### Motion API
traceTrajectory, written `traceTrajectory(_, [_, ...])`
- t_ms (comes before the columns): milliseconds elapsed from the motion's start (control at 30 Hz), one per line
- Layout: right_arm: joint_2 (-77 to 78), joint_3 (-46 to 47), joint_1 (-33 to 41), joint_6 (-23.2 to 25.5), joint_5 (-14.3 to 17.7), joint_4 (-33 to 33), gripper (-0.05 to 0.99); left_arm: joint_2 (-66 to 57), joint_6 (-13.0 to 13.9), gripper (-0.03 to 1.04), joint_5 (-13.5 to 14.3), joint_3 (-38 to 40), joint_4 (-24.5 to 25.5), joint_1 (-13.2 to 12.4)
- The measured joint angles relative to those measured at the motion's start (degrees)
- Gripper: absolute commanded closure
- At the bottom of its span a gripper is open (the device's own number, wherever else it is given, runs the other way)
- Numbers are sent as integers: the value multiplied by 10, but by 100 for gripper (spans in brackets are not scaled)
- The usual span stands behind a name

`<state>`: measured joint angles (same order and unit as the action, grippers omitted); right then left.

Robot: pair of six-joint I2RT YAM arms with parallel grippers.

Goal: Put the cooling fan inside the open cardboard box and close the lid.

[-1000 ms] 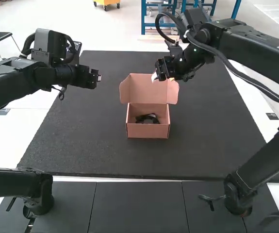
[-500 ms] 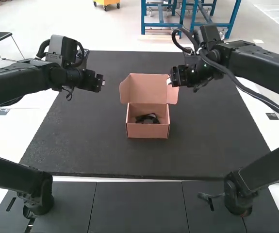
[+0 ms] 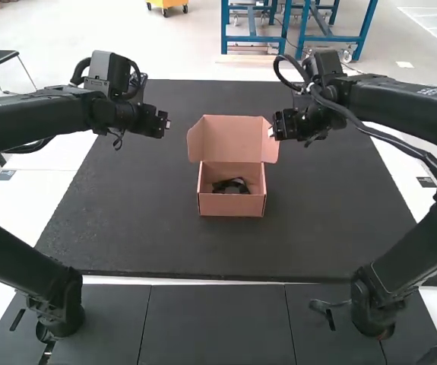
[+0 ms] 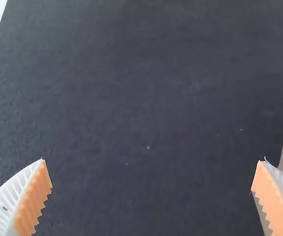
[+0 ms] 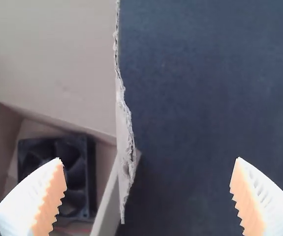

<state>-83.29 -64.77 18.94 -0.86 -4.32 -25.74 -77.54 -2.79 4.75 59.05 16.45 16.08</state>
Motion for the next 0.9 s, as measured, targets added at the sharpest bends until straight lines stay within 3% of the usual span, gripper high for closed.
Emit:
traceTrajectory(367, [-45,-37,-1,-5,-15,2,18,-49,0,5,0,10,-28,0])
traceTrajectory(900, [-57,-56,-1,-5,-28,-9,18,-113,2,5,-1,65,-29,1])
